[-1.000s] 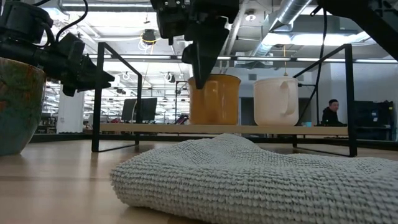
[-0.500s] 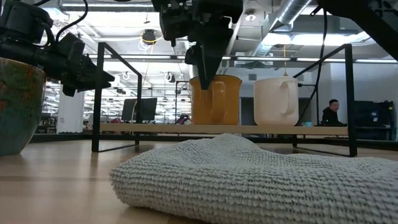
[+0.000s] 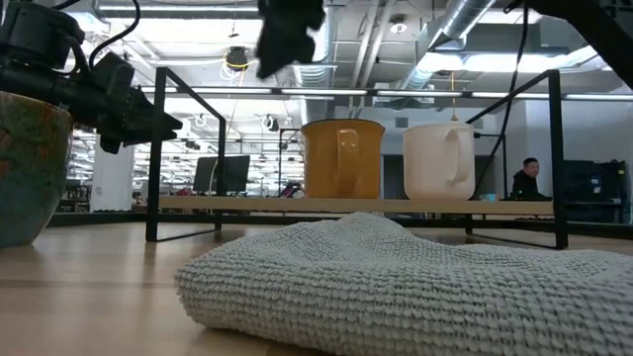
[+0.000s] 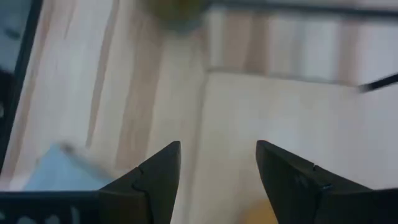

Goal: Stack small to large cups/mugs on shelf
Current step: Put the brown cup on the shelf

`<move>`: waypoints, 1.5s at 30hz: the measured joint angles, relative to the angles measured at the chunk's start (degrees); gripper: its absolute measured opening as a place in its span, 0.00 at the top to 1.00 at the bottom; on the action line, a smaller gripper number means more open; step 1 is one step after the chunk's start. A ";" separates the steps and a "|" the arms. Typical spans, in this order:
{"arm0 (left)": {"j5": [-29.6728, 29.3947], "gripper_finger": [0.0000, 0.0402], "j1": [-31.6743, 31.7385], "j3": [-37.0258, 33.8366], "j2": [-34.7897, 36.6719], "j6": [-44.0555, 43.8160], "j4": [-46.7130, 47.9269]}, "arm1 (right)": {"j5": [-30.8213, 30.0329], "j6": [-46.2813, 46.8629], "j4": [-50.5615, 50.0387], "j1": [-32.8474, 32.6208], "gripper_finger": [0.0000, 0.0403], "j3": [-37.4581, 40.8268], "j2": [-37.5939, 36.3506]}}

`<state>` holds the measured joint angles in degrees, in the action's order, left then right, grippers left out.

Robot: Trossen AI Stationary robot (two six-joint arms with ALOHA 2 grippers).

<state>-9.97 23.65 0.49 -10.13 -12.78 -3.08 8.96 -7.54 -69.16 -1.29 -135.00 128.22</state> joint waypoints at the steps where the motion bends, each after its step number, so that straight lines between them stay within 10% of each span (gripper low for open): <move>1: 0.34 0.57 0.01 0.02 0.00 -0.01 0.05 | -0.06 0.17 0.74 0.74 0.42 0.05 -1.07; 28: 0.75 0.57 0.01 0.02 0.00 -0.42 0.14 | -4.72 -5.37 8.35 23.98 0.42 2.98 -26.93; 45: 0.65 0.57 0.00 0.02 0.00 -0.55 0.12 | -4.73 -1.36 39.07 32.69 0.42 58.29 -68.42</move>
<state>-9.32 23.65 0.51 -10.13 -13.32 -2.96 4.23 -8.90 -30.09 31.40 -76.71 59.80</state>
